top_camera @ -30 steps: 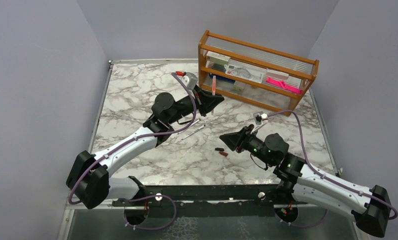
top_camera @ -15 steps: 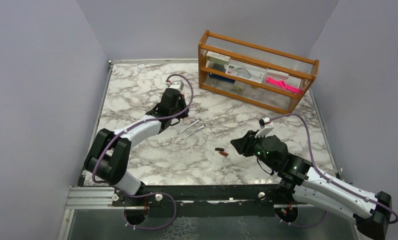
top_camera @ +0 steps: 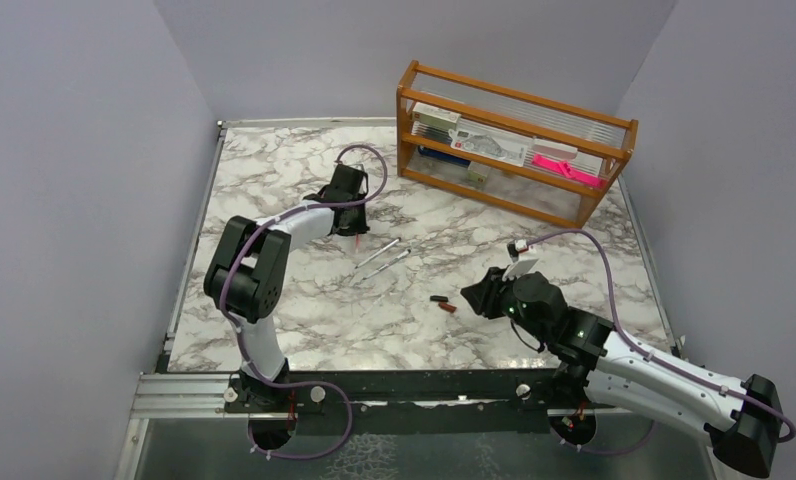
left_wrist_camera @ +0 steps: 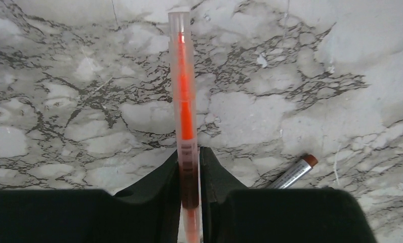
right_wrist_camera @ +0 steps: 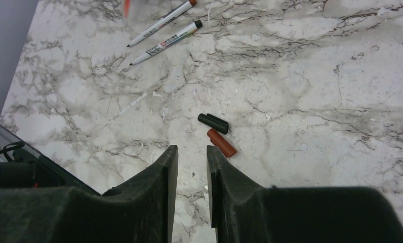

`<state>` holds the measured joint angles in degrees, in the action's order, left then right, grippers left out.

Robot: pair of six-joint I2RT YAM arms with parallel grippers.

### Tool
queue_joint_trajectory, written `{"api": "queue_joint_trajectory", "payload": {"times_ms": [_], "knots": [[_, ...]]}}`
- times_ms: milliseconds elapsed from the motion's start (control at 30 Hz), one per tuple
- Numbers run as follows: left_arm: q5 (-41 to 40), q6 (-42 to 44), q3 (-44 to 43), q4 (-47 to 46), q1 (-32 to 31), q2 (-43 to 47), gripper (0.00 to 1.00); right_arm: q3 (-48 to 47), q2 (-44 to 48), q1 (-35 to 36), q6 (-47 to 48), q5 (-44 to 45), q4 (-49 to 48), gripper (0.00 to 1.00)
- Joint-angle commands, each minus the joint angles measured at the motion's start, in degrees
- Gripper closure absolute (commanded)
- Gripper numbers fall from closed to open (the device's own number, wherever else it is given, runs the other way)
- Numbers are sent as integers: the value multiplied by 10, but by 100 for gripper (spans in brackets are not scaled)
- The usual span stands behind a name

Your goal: Insert the pens into the pen caps

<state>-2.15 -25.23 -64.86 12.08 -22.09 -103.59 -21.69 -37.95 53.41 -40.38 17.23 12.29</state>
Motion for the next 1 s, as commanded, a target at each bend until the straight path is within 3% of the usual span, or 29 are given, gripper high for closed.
{"api": "queue_joint_trajectory", "payload": {"times_ms": [0,133,367,500,633,733,800,867,967], "knots": [[-17,8,-13,28,4,-26,78,1,5,0,17,0,-9,73],[-23,10,-18,31,3,-34,69,1,15,0,24,3,-7,73],[-30,9,-11,16,2,13,67,-5,-17,0,35,-8,-30,72],[7,47,36,-66,-11,107,64,-48,-115,0,62,-21,-71,69],[32,44,97,-140,-22,205,65,-154,-267,-2,125,-38,-90,69],[56,16,147,-175,-34,273,86,-241,-369,-15,172,-68,-104,75],[64,12,173,-173,-53,305,100,-303,-442,-26,187,-92,-102,86],[50,13,194,-150,-83,330,100,-362,-505,-33,196,-104,-95,97],[30,-7,247,-137,-129,368,100,-419,-576,-38,207,-105,-101,99]]}}
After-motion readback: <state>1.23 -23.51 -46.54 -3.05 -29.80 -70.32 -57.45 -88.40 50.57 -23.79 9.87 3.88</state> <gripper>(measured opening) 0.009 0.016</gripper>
